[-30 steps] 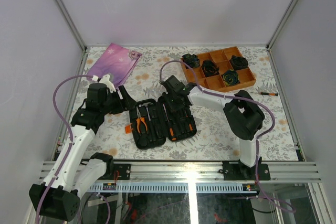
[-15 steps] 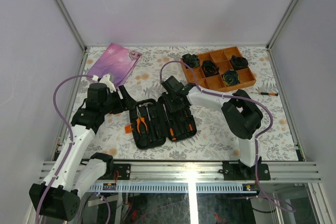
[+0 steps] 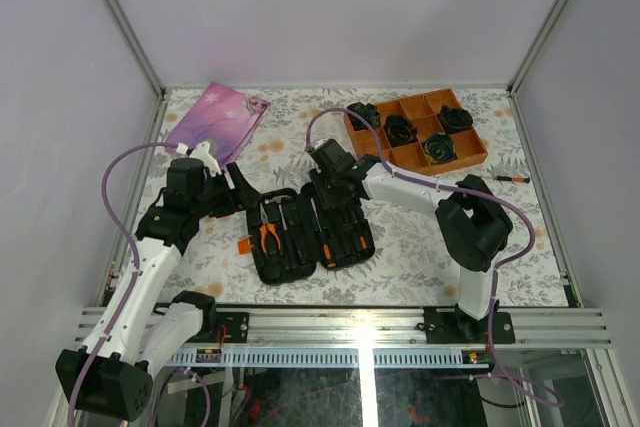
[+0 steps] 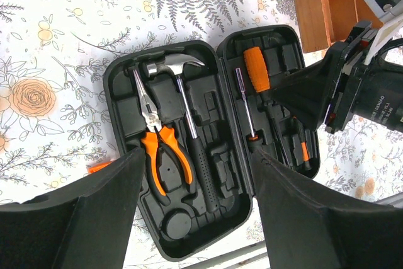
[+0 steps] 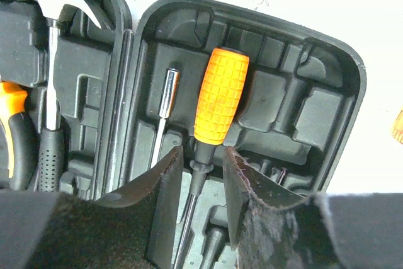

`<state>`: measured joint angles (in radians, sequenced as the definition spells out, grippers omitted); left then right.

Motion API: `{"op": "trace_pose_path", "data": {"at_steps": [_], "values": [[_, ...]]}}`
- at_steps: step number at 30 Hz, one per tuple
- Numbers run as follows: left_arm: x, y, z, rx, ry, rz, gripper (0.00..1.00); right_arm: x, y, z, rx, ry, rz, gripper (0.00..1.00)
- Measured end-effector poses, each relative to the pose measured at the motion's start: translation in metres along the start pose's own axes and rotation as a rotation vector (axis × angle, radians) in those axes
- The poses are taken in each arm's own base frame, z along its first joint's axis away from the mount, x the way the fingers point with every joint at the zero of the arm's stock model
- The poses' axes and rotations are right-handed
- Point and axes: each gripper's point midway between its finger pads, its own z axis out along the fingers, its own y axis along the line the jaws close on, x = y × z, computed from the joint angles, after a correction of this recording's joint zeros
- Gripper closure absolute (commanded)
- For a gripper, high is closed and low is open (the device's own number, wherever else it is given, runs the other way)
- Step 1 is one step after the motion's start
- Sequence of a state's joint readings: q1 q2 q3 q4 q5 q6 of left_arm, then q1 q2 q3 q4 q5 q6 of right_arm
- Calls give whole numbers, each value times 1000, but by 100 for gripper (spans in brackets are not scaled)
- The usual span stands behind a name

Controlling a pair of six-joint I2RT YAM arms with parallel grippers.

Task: Sort the tools into containers
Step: Place the screwdriver in the storage box.

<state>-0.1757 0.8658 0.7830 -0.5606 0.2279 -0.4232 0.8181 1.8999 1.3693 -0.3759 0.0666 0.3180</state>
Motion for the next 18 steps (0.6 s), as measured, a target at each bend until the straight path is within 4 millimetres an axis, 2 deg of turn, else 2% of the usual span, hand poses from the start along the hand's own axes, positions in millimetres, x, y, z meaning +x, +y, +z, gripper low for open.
{"op": "trace_pose_path", "data": {"at_steps": [5, 9, 14, 18], "values": [[1, 0, 1, -1, 3, 0, 32, 4, 0, -1, -3, 16, 3, 71], [1, 0, 1, -1, 5, 0, 32, 11, -1, 1, 5, 45, 2, 72], [1, 0, 1, -1, 5, 0, 32, 19, -3, 12, 18, 89, 2, 72], [1, 1, 2, -2, 8, 0, 32, 15, -2, 16, 25, 95, 4, 73]]}}
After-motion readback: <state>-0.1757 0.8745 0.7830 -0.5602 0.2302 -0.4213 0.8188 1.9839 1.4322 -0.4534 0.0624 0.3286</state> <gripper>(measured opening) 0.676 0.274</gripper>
